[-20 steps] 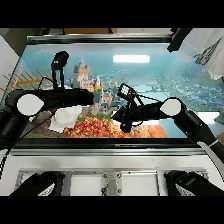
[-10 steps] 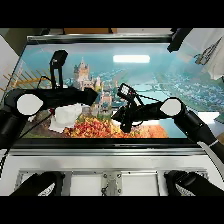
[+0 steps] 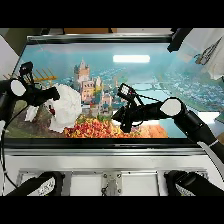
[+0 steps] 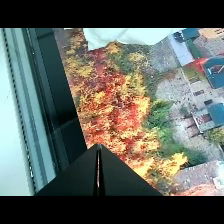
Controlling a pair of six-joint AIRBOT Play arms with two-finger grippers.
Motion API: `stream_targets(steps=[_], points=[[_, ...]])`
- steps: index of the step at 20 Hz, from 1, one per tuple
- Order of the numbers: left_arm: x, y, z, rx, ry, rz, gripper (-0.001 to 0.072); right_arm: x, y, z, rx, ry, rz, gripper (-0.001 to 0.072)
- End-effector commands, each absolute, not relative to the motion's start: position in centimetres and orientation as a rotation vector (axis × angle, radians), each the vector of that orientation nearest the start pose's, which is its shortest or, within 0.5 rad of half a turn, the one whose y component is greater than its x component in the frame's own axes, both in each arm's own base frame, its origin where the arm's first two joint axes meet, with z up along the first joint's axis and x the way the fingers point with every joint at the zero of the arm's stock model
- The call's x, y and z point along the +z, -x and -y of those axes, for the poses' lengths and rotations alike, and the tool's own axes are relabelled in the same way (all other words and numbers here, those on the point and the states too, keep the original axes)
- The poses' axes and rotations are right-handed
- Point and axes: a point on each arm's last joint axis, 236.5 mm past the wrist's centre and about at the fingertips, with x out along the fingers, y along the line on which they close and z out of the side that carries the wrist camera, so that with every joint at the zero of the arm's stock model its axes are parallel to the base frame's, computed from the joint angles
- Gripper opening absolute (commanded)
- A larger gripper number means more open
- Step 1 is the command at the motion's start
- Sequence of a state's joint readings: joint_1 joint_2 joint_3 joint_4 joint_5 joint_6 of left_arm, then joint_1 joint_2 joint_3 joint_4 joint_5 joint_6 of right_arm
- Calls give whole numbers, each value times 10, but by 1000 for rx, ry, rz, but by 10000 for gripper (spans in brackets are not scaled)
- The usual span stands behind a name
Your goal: Fold the clothes and pants, and hang the long-sleeved shirts on hangers.
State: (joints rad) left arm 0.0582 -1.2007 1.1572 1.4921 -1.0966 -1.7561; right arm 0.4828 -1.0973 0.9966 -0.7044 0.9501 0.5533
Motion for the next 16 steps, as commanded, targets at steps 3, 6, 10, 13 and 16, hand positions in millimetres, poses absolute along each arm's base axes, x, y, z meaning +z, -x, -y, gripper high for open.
stream_targets(steps=[3,6,10,13,16], points=[[-39,-399,-20,169,304,-1318,720,102,-277,-311,1244,265,-638,25],[-63,-397,7,120,260,-1384,624,102,-277,-311,1244,265,-638,25],[-39,-402,44,34,202,-1321,20,109,-274,-316,1257,217,-633,25],[38,-409,109,-150,246,-1157,21,121,-254,-327,1337,120,-654,24],[124,-392,188,-380,247,-980,20,127,-265,-306,1285,184,-625,24]])
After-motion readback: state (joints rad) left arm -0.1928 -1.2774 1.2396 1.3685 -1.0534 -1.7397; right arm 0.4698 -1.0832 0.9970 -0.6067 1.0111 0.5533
